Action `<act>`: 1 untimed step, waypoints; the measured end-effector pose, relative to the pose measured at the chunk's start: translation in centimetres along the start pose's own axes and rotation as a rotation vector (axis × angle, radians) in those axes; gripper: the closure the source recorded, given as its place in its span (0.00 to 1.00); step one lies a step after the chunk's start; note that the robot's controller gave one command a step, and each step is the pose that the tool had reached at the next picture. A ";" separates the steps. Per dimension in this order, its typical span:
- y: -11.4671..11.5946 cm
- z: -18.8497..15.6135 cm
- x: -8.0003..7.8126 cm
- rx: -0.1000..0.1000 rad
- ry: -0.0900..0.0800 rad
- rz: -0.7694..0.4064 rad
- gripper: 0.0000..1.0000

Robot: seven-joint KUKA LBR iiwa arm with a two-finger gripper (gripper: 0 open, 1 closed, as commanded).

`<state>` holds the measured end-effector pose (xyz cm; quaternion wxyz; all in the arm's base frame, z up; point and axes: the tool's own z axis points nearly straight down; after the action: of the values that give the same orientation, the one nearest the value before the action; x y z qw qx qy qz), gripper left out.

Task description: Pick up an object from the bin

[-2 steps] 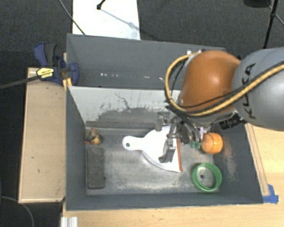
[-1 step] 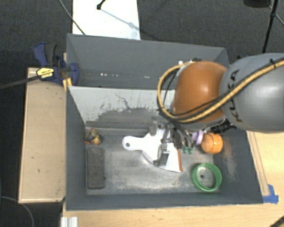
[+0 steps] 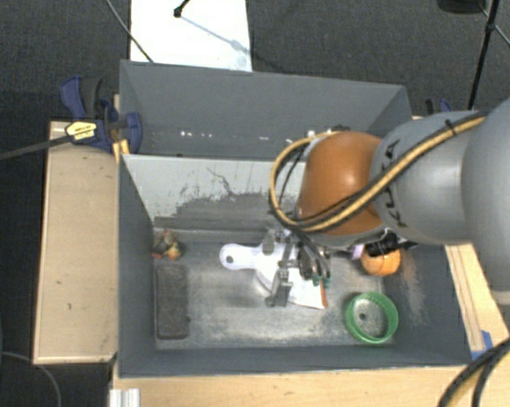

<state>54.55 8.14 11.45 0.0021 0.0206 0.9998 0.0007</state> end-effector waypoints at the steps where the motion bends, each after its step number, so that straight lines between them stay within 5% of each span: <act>1: 0.9 2.0 -2.6 0.001 0.003 0.010 0.00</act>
Offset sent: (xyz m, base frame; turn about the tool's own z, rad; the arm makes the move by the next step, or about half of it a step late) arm 0.0313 0.0157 -0.0445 -0.1082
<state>57.14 8.91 9.43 0.0005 0.0258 0.9997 0.0003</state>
